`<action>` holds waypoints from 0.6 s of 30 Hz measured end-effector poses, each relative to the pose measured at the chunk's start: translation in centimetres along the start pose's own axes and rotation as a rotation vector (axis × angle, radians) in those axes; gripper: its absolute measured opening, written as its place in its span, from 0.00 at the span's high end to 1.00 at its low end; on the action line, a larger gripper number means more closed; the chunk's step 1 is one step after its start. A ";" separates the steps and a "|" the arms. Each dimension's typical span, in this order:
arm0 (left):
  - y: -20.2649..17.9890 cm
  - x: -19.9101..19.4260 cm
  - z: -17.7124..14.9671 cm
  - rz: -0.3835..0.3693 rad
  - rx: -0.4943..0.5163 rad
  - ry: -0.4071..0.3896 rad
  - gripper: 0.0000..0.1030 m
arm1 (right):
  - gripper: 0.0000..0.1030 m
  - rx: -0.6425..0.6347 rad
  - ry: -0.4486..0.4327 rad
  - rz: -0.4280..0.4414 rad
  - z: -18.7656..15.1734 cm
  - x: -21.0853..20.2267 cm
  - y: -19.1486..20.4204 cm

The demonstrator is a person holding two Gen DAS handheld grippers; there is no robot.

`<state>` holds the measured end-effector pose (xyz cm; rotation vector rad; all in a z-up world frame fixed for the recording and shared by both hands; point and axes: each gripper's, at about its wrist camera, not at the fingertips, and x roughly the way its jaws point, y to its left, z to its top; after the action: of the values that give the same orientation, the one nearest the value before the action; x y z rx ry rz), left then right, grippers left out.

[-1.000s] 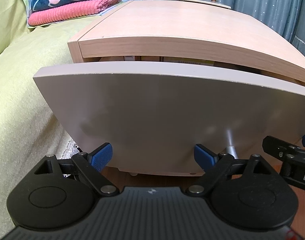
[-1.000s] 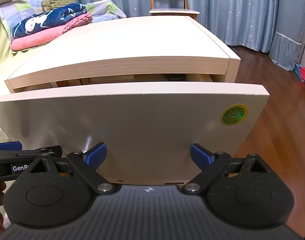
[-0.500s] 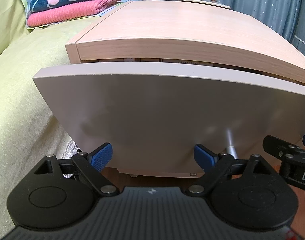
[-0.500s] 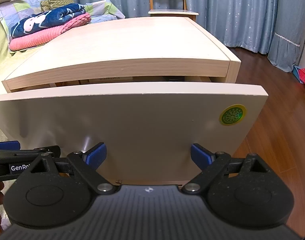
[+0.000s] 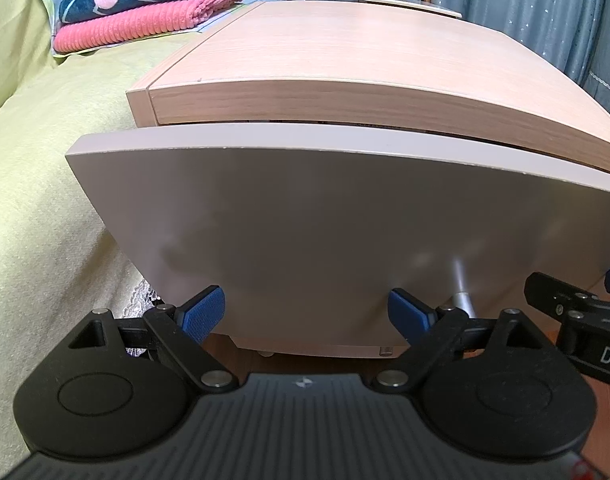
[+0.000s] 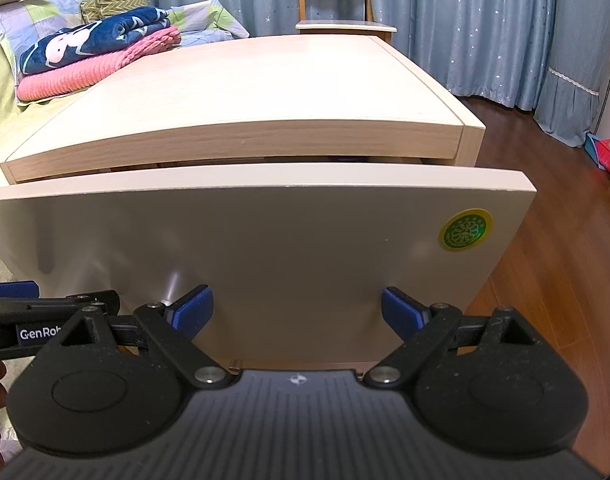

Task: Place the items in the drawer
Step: 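Keep pushing the drawer front with the right tool until nearly shut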

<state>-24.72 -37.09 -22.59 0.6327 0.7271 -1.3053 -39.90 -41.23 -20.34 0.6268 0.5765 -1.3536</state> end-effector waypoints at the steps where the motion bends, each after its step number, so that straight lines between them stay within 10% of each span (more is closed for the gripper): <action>1: 0.2 0.0 0.0 -0.003 0.002 0.001 0.11 | 0.13 0.000 -0.001 -0.001 0.0 0.0 0.0; 18: 0.8 0.3 -0.1 -0.010 0.006 0.001 0.11 | 0.13 -0.003 -0.010 -0.006 0.1 0.3 0.0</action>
<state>-23.92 -37.11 -22.91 0.6354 0.7284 -1.3165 -39.85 -41.48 -20.47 0.6155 0.5728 -1.3604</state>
